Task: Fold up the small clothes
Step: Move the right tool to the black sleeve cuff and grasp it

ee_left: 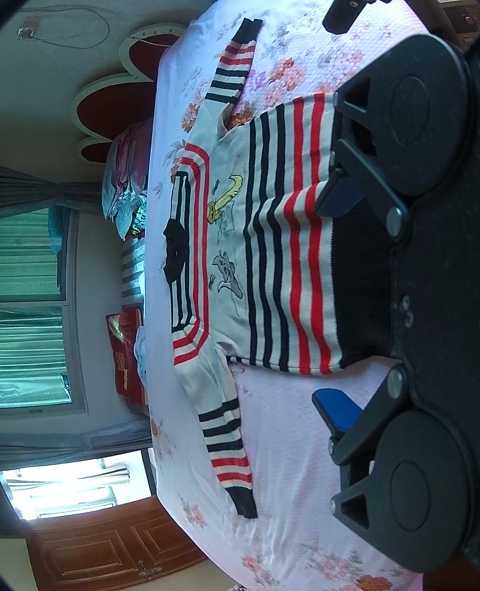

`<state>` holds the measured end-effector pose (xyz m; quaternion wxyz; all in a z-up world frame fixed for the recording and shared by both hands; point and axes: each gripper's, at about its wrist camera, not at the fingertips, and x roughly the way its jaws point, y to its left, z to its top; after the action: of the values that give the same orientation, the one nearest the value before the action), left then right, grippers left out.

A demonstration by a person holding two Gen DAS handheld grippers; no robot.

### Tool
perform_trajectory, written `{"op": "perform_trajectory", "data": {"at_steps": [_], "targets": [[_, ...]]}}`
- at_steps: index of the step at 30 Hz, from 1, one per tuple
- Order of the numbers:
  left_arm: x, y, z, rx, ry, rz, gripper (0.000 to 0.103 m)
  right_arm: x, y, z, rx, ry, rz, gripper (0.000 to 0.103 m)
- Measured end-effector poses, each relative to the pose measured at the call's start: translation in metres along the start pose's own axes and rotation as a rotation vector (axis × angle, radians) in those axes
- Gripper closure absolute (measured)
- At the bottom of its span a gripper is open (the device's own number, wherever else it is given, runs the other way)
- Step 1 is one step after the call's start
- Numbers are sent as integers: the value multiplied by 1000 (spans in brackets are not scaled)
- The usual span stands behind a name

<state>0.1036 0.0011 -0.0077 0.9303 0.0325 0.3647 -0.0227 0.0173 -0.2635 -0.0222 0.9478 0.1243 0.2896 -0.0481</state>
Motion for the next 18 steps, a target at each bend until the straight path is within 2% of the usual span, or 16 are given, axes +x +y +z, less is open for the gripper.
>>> {"op": "perform_trajectory", "data": {"at_steps": [14,18], "targets": [[89,37,62,2,-3,-49,3,81,19,38,82,-21,-46,0],[115,50,76,-16,10,-57,3,102,21,49,87,-24,-89,0]]}}
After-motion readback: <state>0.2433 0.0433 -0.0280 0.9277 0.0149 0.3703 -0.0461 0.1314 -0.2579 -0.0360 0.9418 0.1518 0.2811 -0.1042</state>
